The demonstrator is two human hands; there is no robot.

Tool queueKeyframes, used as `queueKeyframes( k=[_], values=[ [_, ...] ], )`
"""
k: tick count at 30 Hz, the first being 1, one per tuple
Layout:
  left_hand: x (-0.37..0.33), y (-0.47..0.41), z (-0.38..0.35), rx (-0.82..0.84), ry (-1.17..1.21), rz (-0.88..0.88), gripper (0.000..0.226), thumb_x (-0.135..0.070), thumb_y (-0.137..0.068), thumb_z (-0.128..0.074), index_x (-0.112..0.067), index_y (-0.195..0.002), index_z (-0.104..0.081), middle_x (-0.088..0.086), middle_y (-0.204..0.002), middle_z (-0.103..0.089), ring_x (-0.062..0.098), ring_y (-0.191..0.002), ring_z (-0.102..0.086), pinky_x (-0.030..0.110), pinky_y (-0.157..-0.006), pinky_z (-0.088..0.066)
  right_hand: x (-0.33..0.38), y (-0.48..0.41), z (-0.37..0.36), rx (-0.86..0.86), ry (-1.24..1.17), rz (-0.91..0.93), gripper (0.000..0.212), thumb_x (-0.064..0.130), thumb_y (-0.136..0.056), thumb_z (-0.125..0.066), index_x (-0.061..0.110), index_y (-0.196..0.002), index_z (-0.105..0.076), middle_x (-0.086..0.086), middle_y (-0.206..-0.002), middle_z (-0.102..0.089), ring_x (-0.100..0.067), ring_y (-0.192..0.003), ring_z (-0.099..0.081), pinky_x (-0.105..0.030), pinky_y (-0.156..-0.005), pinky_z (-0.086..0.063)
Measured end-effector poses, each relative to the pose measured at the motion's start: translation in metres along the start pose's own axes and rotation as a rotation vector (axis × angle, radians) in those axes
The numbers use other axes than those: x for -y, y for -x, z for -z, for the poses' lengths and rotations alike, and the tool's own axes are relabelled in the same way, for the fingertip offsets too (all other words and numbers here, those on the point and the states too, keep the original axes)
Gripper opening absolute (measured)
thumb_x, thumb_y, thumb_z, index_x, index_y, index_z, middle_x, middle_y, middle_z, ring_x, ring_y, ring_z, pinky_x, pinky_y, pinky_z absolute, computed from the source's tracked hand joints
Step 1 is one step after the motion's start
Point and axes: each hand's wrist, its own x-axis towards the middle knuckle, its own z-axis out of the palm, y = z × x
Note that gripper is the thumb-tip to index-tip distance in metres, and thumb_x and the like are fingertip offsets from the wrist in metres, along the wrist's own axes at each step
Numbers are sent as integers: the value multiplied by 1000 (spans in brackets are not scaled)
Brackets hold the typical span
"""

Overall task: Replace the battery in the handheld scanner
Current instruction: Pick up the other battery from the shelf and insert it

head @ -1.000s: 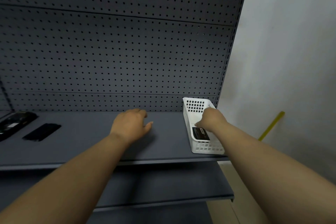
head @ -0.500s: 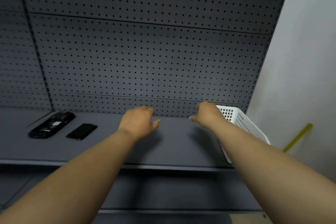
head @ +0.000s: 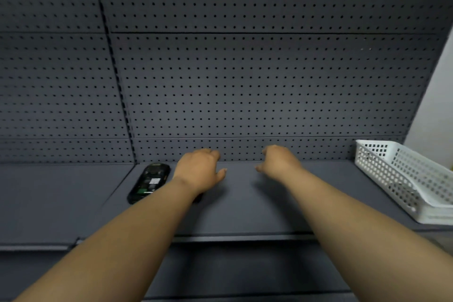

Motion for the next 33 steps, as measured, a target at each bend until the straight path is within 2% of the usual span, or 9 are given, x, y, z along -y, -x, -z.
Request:
queueKeyframes(
  k=[7, 15, 21, 26, 33],
  values=[
    [54, 18, -8, 42, 2, 5, 51, -46, -91, -47, -15, -132, -48, 9, -130, -56, 28, -119, -53, 39, -99, -44, 52, 13, -35, 21, 13, 3, 47, 31, -87, -62, 11, -129, -52, -9, -133, -56, -28, -121, -53, -36, -96, -47],
    [81, 36, -13, 45, 30, 64, 51, -47, -90, -47, -16, -131, -47, 7, -130, -56, 26, -119, -52, 38, -100, -43, 74, 17, -46, 42, 38, 63, 50, 30, -88, -61, 12, -133, -49, -9, -135, -53, -28, -126, -47, -38, -99, -47],
    [101, 50, -7, 65, 15, 134, 47, -44, -92, -46, -15, -128, -48, 8, -125, -58, 27, -113, -55, 37, -94, -44, 88, 19, -44, 50, 64, 136, 55, 31, -88, -60, 13, -138, -45, -10, -140, -50, -30, -130, -44, -38, -104, -43],
    [124, 63, -6, 43, -5, 189, 45, -44, -90, -47, -15, -125, -51, 8, -122, -60, 28, -110, -57, 37, -89, -46, 111, 17, -52, 51, 44, 196, 56, 30, -88, -62, 14, -138, -45, -8, -139, -50, -29, -130, -44, -38, -102, -44],
    [182, 70, -7, 54, -1, 225, 52, -46, -89, -48, -16, -131, -47, 8, -129, -56, 27, -117, -54, 39, -95, -45, 167, 7, -72, 61, 76, 232, 59, 33, -88, -62, 15, -140, -42, -8, -143, -47, -28, -132, -42, -37, -104, -41]
  ],
)
